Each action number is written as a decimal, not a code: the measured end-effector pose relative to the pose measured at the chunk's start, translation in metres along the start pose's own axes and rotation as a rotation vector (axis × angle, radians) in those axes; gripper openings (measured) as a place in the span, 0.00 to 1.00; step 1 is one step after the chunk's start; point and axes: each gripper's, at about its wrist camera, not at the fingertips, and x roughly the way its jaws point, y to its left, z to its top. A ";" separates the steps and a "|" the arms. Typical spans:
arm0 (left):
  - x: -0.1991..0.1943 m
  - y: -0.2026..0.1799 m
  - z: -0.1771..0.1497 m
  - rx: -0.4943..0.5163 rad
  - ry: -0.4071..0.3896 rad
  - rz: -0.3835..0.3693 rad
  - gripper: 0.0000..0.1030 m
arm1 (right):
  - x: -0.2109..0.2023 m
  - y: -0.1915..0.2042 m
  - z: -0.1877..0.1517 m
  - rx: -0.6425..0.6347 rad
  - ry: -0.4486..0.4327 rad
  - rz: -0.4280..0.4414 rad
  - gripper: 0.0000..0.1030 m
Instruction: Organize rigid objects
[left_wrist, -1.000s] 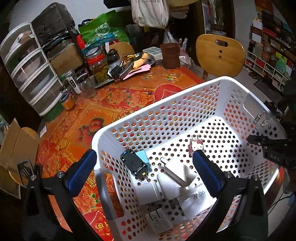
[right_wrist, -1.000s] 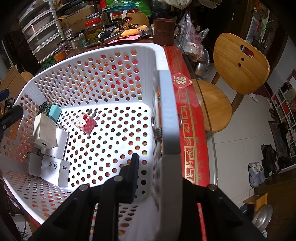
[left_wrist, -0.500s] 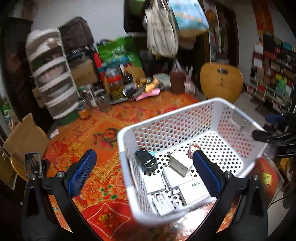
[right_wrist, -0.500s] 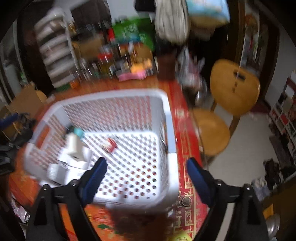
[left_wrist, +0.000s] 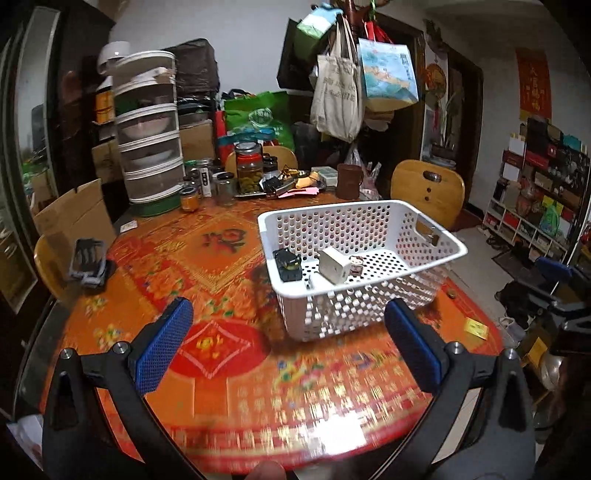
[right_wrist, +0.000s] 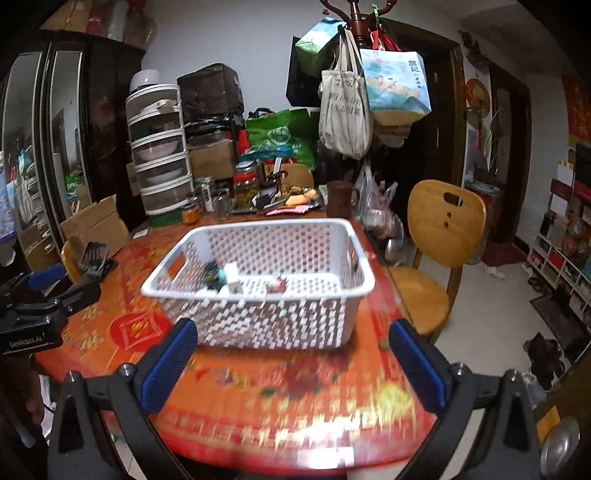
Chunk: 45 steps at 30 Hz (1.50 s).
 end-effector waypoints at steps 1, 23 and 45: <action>-0.009 0.000 -0.003 -0.005 0.002 0.006 0.99 | -0.008 0.002 -0.004 -0.006 0.003 -0.002 1.00; -0.093 -0.017 -0.029 -0.043 0.005 0.015 0.99 | -0.087 0.035 -0.035 -0.066 -0.003 -0.038 1.00; -0.084 -0.020 -0.033 -0.048 0.030 0.012 0.99 | -0.093 0.032 -0.036 -0.058 -0.010 -0.042 1.00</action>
